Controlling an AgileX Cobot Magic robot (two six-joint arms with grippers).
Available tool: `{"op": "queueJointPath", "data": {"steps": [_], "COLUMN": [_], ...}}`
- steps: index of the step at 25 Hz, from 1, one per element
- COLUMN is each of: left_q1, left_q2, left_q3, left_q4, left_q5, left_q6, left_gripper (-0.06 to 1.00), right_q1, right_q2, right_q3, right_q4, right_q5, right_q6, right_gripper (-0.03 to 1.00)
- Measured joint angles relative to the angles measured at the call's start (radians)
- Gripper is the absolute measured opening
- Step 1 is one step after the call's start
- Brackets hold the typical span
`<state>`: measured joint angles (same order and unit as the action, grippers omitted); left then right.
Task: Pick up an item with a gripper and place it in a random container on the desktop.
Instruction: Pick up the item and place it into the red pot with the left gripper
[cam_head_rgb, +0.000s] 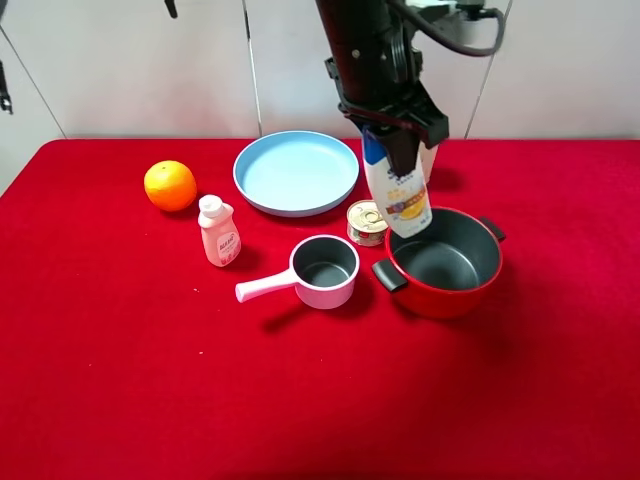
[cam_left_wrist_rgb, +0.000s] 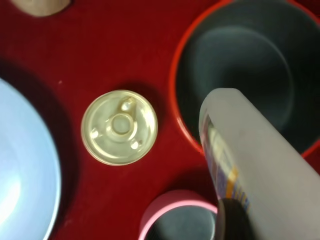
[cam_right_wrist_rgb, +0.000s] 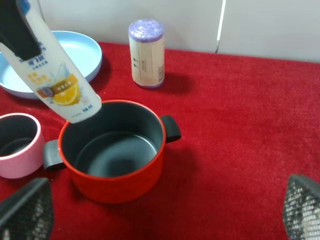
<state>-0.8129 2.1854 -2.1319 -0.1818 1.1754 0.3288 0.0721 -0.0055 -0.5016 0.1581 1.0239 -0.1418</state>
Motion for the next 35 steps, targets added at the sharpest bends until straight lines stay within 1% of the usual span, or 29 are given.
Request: {"op": "queueJointPath", "data": {"steps": [11,22,31,35], "left_q1": [-0.045,-0.068,-0.071,-0.072], "left_q2": [0.007,0.066,0.096,0.097], "left_q3": [-0.001,-0.002,-0.002,-0.002], "left_q4": [-0.014,-0.006,-0.007,-0.008], "left_q5": [0.0,-0.005,-0.058,-0.102], "left_q6": [0.047,0.056,0.072,0.083], "left_gripper": [0.37,0.37,0.37,0.37], "right_q1": [0.0,0.0,0.0,0.0], "right_q2": [0.0,0.0,0.0,0.0], "right_q3": [0.0,0.0,0.0,0.0], "right_q4": [0.002,0.003,0.005,0.005], "right_q5": [0.0,0.0,0.0,0.0], "right_q6": [0.0,0.0,0.0,0.0], "right_gripper": [0.69,0.69,0.69,0.69]}}
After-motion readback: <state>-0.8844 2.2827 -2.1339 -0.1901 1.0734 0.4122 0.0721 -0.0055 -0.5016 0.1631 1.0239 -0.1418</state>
